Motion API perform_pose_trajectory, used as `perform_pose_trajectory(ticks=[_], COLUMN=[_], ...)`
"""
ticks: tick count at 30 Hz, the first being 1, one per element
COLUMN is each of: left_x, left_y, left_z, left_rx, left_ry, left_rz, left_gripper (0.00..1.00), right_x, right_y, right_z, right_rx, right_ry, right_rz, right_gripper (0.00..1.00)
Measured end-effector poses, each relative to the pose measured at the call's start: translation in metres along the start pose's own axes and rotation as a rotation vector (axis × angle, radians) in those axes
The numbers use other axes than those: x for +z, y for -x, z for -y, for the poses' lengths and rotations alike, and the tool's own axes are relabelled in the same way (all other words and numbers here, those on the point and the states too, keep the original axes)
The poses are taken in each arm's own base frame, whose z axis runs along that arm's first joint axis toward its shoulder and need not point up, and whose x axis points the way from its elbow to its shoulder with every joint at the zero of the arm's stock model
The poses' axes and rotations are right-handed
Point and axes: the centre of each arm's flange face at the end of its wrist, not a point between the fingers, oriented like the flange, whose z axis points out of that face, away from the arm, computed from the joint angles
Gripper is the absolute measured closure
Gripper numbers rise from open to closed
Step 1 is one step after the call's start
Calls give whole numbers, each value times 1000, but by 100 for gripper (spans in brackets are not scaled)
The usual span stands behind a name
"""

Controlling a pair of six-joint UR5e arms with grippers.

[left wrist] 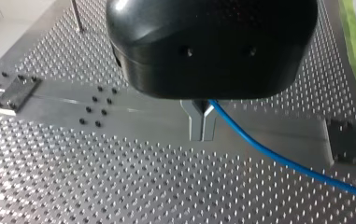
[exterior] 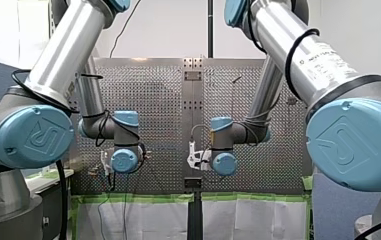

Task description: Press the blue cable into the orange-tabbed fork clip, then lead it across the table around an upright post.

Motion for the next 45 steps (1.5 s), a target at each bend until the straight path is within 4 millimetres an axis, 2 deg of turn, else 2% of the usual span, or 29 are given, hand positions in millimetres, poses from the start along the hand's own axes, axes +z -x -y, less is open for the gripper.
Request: perform_pose_trajectory(ticks=[10, 18, 28, 36, 40, 45], left_x=[21, 35, 47, 38, 41, 51], left_y=[0, -17, -40, -68, -80, -87], left_z=[-22, -44, -71, -76, -75, -72], left_rx=[48, 68, 47, 68, 73, 72], left_ry=[22, 26, 46, 6, -19, -32], left_rz=[-2, -26, -43, -138, -179, -203], left_gripper=[100, 100, 100, 100, 100, 100], right_x=[25, 40, 59, 76, 90, 101], right_y=[24, 28, 57, 79, 76, 69], right_z=[11, 14, 11, 10, 10, 12], right_rx=[1, 5, -8, -16, -14, -15], right_ry=[-61, -67, -65, -69, -73, -80], right_rz=[18, 17, 90, 117, 100, 85], right_gripper=[100, 100, 100, 100, 100, 100])
